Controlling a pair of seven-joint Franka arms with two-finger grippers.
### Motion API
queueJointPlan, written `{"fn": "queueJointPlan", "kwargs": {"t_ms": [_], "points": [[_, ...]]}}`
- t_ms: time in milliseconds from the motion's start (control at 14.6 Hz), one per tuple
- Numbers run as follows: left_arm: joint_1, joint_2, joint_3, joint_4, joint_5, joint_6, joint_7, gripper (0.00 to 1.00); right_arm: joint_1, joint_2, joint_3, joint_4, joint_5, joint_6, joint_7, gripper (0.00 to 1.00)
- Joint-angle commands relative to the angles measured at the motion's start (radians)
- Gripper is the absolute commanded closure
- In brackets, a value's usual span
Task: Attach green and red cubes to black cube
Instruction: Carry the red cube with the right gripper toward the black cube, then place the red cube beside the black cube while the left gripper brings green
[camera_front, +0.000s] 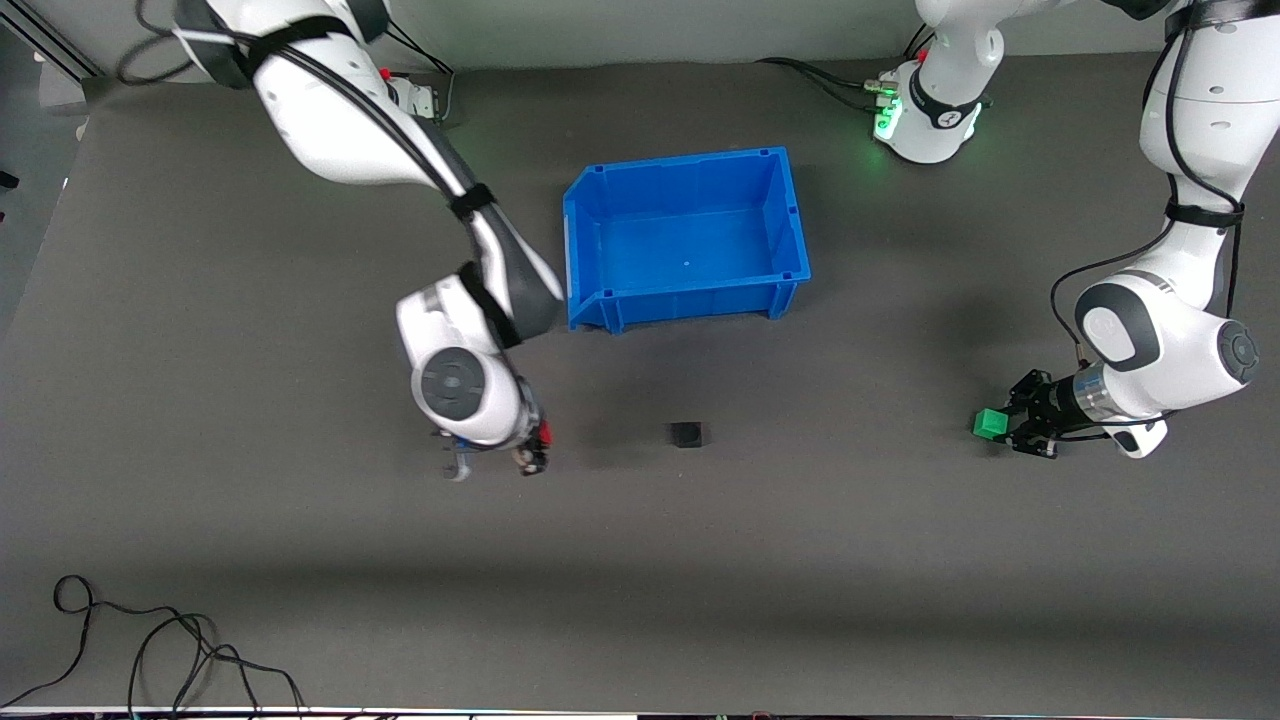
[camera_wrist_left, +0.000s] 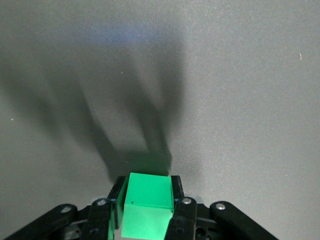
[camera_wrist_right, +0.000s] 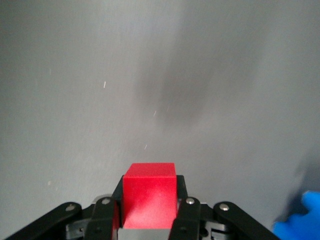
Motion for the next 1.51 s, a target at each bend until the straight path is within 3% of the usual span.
{"fn": "queueJointPlan", "kwargs": {"t_ms": [0, 205, 342, 479, 890, 1438], "points": [[-0.009, -0.018, 0.004, 0.024, -0.011, -0.031, -0.009, 0.9, 0.023, 0.151, 0.035, 0.167, 0.027, 0.07, 0.067, 0.79], [-0.02, -0.007, 0.003, 0.176, -0.011, -0.197, -0.183, 0.91, 0.026, 0.198, 0.088, 0.175, 0.027, 0.205, 0.13, 0.8], [-0.073, -0.006, 0.001, 0.214, -0.012, -0.209, -0.335, 0.91, 0.029, 0.238, 0.114, 0.208, 0.027, 0.245, 0.159, 0.8], [-0.144, -0.002, 0.001, 0.23, -0.015, -0.183, -0.454, 0.91, 0.061, 0.29, 0.114, 0.268, 0.024, 0.265, 0.245, 0.8], [-0.352, 0.039, 0.003, 0.222, -0.02, -0.048, -0.766, 0.91, 0.078, 0.298, 0.114, 0.267, 0.024, 0.235, 0.293, 0.82], [-0.573, 0.114, 0.004, 0.227, -0.018, 0.126, -0.975, 0.92, 0.087, 0.313, 0.115, 0.279, 0.026, 0.241, 0.305, 0.82]]}}
